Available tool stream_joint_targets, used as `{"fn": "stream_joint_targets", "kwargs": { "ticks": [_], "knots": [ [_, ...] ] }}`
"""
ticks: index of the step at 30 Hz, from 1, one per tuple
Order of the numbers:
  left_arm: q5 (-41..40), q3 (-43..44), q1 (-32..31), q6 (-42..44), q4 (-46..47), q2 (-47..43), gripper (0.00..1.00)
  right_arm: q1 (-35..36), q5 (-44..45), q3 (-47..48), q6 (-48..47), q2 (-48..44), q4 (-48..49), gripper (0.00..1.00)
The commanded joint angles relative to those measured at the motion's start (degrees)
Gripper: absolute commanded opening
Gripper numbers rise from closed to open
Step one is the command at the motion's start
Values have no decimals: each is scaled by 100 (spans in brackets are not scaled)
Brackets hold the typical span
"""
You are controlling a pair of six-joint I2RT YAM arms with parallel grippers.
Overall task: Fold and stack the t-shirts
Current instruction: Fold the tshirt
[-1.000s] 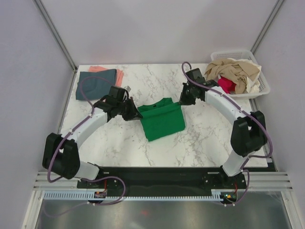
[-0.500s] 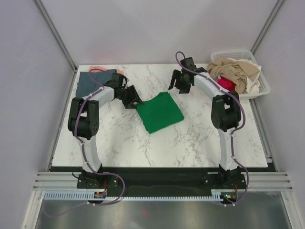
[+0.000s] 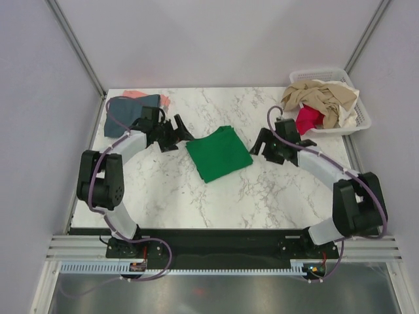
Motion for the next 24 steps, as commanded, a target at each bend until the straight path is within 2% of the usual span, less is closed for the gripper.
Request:
{"fn": "stream_joint_targets", "kwargs": {
  "ticks": [1, 6, 10, 13, 14, 19, 20, 22, 23, 24],
  "knots": [
    [-41, -537, -11, -86, 837, 309, 100, 56, -366, -1255, 332, -649, 998, 85],
    [82, -574, -20, -262, 1356, 793, 98, 161, -613, -2278, 209, -1607, 1210, 86],
    [20, -469, -20, -455, 1550, 1180, 94, 223, -709, -3051, 138, -1907, 1376, 86],
    [117, -433, -55, -648, 1831, 1523, 82, 398, -745, -3693, 349, -2109, 1867, 86],
    [135, -442, -72, -718, 1919, 1654, 72, 564, -632, -3851, 463, -2223, 2087, 86],
    [-50, -583, -300, -895, 2271, 1708, 58, 1023, 2, -4828, 718, -2645, 3055, 83],
    [-32, -565, -318, -895, 2297, 1726, 40, 1066, 37, -4837, 701, -2933, 3047, 83],
    [257, -451, -327, -825, 2385, 1744, 20, 1137, 309, -4986, 771, -3259, 3021, 85],
    [301, -416, -327, -772, 2359, 1665, 4, 1146, 319, -5039, 771, -3496, 3030, 85],
    [250, -346, -327, -702, 2281, 1551, 2, 1137, 284, -5118, 763, -3585, 3021, 85]
  ]
}}
